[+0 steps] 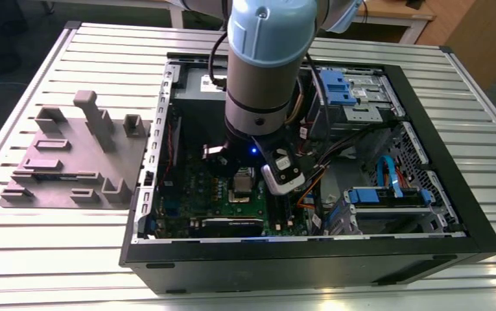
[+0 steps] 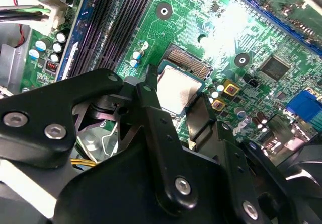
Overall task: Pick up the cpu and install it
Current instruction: 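Place the cpu into insertion slot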
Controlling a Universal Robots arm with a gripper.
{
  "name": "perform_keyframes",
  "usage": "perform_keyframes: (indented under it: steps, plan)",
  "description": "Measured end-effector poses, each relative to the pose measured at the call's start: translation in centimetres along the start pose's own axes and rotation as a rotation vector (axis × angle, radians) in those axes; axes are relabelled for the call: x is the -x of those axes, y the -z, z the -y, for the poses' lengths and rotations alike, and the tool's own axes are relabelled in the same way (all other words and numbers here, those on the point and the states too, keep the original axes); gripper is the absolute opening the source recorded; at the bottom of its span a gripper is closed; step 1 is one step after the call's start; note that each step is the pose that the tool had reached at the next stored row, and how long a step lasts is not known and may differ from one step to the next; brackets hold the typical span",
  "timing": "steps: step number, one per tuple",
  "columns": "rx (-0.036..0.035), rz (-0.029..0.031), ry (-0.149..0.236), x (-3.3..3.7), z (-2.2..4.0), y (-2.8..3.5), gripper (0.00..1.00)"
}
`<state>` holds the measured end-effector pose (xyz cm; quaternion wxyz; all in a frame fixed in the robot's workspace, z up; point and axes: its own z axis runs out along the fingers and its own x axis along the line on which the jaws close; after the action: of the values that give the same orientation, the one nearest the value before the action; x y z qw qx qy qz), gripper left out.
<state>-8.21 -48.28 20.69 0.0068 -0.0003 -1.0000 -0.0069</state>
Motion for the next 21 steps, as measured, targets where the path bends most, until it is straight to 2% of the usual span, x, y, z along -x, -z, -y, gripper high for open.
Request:
perform_keyframes:
  steps: [8,21]
  plan:
    - [-0.0003,-0.0005,0.0,-0.13,0.18,-0.13,0.47]
    - [-0.0005,-0.0014,0.016,-0.41,0.32,-1.05,0.47]
